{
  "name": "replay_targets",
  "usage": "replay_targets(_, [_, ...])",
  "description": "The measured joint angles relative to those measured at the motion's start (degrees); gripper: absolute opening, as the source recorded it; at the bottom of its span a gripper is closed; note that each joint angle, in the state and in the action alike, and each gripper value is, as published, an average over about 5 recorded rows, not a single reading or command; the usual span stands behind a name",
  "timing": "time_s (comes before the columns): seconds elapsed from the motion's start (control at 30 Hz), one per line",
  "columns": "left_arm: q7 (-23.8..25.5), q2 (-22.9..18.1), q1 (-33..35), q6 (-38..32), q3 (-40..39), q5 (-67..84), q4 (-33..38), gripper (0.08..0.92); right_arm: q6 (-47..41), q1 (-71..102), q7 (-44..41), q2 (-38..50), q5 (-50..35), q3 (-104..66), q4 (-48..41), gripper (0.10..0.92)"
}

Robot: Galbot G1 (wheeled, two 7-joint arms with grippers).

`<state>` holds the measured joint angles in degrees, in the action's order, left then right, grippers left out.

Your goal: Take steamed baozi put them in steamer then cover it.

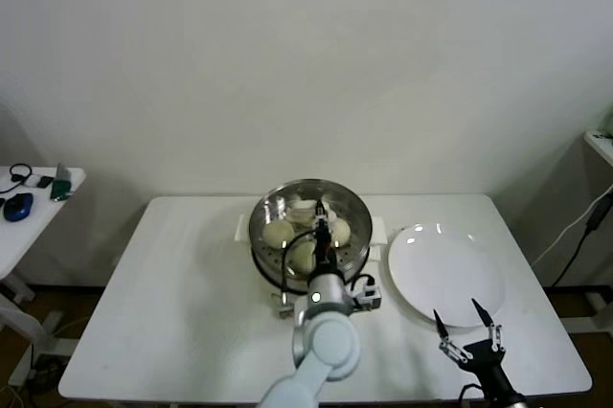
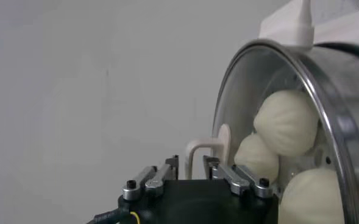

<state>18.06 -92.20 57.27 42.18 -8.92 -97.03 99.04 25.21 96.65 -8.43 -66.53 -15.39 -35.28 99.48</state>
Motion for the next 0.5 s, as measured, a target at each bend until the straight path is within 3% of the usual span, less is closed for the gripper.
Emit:
replay_targets(0.33, [1.5, 0.0, 2.1, 0.0, 0.7, 2.3, 6.6, 0.652, -1.2, -0.6, 0.1, -0.2, 0.4, 0.4, 0.5, 0.823])
replay_targets(0.5, [-0.1, 0.0, 4.4, 0.0, 2.3, 7.1, 11.6, 0.785, -2.5, -0.4, 1.5, 0.1, -0.4, 0.7, 1.6, 0.823])
